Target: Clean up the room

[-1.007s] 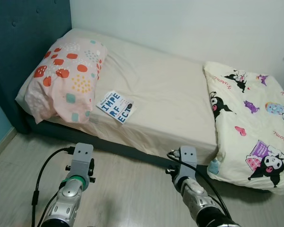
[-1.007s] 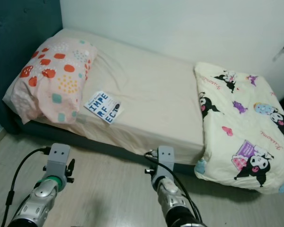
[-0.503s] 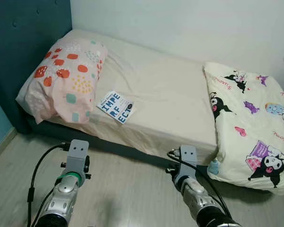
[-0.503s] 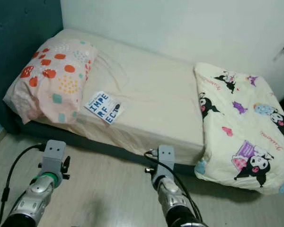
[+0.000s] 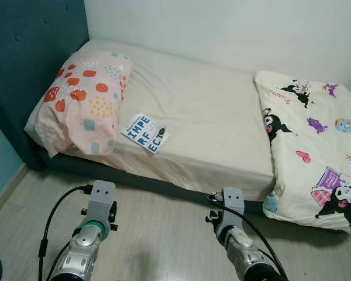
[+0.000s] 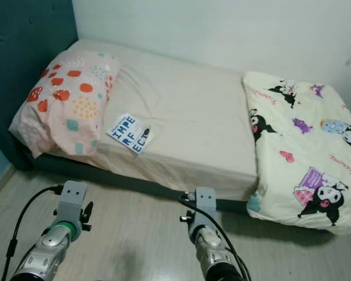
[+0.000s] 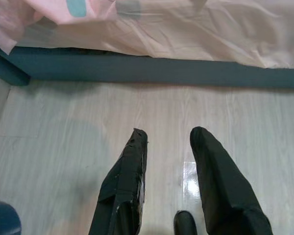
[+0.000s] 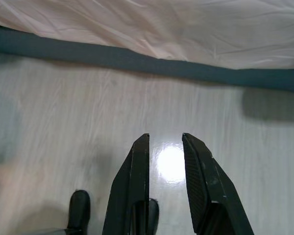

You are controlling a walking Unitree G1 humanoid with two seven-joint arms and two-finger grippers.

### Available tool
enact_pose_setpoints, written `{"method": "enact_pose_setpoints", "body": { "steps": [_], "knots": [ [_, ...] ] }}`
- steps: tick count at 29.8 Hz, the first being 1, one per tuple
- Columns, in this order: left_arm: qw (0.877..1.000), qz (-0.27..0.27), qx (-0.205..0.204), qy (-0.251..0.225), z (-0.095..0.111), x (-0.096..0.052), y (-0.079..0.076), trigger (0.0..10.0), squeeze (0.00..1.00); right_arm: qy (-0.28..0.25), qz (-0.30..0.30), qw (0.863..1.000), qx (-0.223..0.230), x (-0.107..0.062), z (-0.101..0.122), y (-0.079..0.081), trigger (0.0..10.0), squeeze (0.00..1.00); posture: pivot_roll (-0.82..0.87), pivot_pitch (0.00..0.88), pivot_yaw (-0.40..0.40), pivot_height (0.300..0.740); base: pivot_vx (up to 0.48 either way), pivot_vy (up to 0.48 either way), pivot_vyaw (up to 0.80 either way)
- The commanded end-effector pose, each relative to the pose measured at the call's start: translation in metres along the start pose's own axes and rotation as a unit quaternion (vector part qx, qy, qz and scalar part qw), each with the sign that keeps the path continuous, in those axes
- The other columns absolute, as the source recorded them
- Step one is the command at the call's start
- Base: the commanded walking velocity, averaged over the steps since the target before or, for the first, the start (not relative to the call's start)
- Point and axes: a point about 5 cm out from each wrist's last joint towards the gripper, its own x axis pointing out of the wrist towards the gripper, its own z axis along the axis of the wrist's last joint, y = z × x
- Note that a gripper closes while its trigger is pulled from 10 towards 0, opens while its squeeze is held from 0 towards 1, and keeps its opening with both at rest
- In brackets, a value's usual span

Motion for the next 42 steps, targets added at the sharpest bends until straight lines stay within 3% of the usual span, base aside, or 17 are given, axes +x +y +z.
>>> {"method": "enact_pose_setpoints", "body": {
  "steps": [1, 6, 13, 20, 24, 27, 30, 34, 39, 40, 42],
  "knots": [
    [1.0, -0.002, -0.014, 0.005, 0.001, 0.001, -0.004, 10.0, 0.0, 0.011, -0.01, 1.0, -0.004, -0.001, -0.003, -0.008, 10.0, 0.0, 0.1, 0.031, -0.094, 0.74, 0.0, 0.0, 0.0],
    [1.0, 0.009, -0.028, 0.0, 0.008, 0.004, 0.001, 10.0, 0.0, -0.006, -0.014, 1.0, -0.009, 0.003, 0.011, -0.008, 10.0, 0.0, 0.09, 0.037, -0.079, 0.74, 0.0, 0.0, 0.0],
    [1.0, -0.008, -0.003, 0.004, -0.003, -0.001, -0.008, 10.0, 0.0, 0.003, -0.021, 1.0, -0.018, 0.002, 0.005, -0.005, 10.0, 0.0, 0.07, 0.041, -0.047, 0.74, 0.0, 0.0, 0.0],
    [1.0, -0.015, 0.009, -0.006, 0.002, 0.001, -0.017, 10.0, 0.0, -0.014, -0.039, 0.999, 0.002, 0.0, 0.005, -0.011, 10.0, 0.0, 0.07, 0.037, -0.03, 0.74, 0.0, 0.0, 0.0],
    [0.999, -0.031, 0.025, -0.02, 0.015, 0.006, -0.021, 10.0, 0.0, -0.036, -0.068, 0.996, 0.037, -0.001, 0.007, -0.018, 10.0, 0.0, 0.08, 0.054, -0.001, 0.74, 0.0, 0.0, 0.0],
    [0.999, -0.028, 0.04, -0.023, 0.025, 0.01, -0.016, 10.0, 0.0, -0.028, -0.074, 0.996, 0.034, -0.004, -0.002, -0.017, 10.0, 0.0, 0.07, 0.057, 0.043, 0.74, 0.0, 0.0, 0.0],
    [1.0, -0.006, 0.012, -0.021, 0.043, 0.011, -0.007, 10.0, 0.0, -0.028, -0.09, 0.995, 0.032, -0.008, -0.009, -0.023, 10.0, 0.0, 0.1, 0.051, 0.08, 0.74, 0.0, 0.0, 0.0],
    [0.998, -0.022, 0.027, -0.044, 0.056, 0.011, -0.009, 10.0, 0.0, -0.029, -0.102, 0.994, 0.037, -0.01, -0.013, -0.029, 10.0, 0.0, 0.1, 0.049, 0.078, 0.74, 0.0, 0.0, 0.0],
    [0.996, -0.052, 0.069, -0.033, 0.035, 0.014, -0.017, 10.0, 0.0, -0.025, -0.104, 0.994, 0.037, -0.011, -0.017, -0.028, 10.0, 0.0, 0.04, 0.05, 0.035, 0.74, 0.0, 0.0, 0.0],
    [0.996, -0.052, 0.069, -0.033, 0.035, 0.014, -0.017, 10.0, 0.0, -0.025, -0.104, 0.994, 0.037, -0.011, -0.017, -0.028, 10.0, 0.0, 0.04, 0.05, 0.035, 0.74, 0.0, 0.0, 0.0],
    [0.997, -0.055, 0.048, -0.004, 0.01, 0.009, -0.022, 10.0, 0.0, -0.024, -0.102, 0.994, 0.036, -0.012, -0.02, -0.028, 10.0, 0.0, 0.03, 0.041, 0.04, 0.74, 0.0, 0.0, 0.0]
  ]
}}
